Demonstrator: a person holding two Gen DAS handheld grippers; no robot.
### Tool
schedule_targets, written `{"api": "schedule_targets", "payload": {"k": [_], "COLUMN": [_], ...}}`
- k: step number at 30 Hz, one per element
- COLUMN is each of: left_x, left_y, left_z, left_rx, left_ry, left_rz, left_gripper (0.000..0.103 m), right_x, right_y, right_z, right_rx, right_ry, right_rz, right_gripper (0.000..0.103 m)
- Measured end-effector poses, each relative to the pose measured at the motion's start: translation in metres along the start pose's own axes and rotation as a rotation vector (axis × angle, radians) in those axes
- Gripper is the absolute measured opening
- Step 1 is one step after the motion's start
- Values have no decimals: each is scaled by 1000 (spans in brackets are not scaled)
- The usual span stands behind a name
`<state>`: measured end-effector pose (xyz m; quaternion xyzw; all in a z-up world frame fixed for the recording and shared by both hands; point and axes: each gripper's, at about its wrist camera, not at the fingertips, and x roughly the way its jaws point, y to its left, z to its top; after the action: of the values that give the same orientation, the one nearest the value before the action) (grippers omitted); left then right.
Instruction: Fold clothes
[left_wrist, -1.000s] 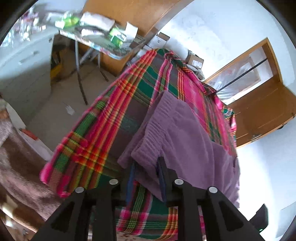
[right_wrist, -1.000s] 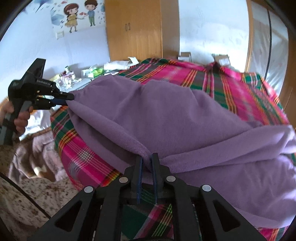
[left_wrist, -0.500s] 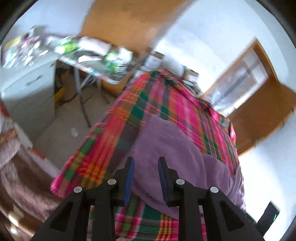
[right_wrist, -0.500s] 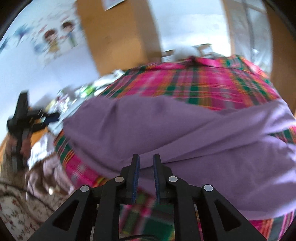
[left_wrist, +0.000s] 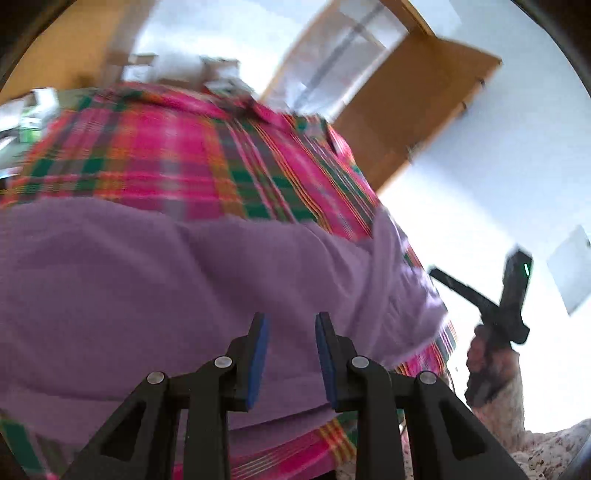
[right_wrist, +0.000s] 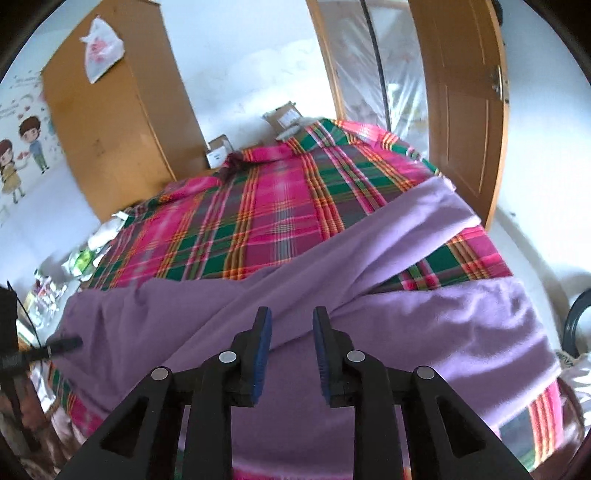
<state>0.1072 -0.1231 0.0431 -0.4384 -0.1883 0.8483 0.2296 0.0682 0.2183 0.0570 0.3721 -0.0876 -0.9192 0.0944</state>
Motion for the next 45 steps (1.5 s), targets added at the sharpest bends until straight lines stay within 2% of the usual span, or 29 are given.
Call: {"api": "schedule_targets", "payload": {"k": [4,7,12,18,21,23,24,25,27,29,40,45], "left_x": [26,40,61,75,76,78,79,80,79,80,82,83], "left_y": [-18,-27,-32,-44,-48,-51,-52,-53,-54,-56,-67,-75], "left_z": [-1,-2,4,0,0,0,0,0,-1,-2,-8,-10], "left_rx": [60,92,95,141,156,172,180,184,194,206,259,282], "left_ry": [77,114,149,193,198,202,205,208,207,203,182,173], "left_rz": [-31,-25,-32,-55,-51,-38,-30,-22,-10,5,87,98], "left_gripper": [31,31,31,32,32,32,32,32,32,32,32,32], "right_x": [29,49,75,102,109,108,107,105,102,97,38,8], "right_y": [5,7,8,7,1,-2,-3,-4,-6,-9,-24,-38], "right_z": [14,26,44,56,56,55,54,53,51,49,44,29], "right_rx": [10,3,10,9,54,68,69,68,74,83,147,192], "right_ry": [37,67,120,208,240,237,235,230,224,216,54,-2], "right_rz": [-15,-20,-45,-165,-162,-152,-155,-158,-152,-143,-110,-116], "right_gripper": [26,36,36,36,36,36,32,20,9,6,4,4]}}
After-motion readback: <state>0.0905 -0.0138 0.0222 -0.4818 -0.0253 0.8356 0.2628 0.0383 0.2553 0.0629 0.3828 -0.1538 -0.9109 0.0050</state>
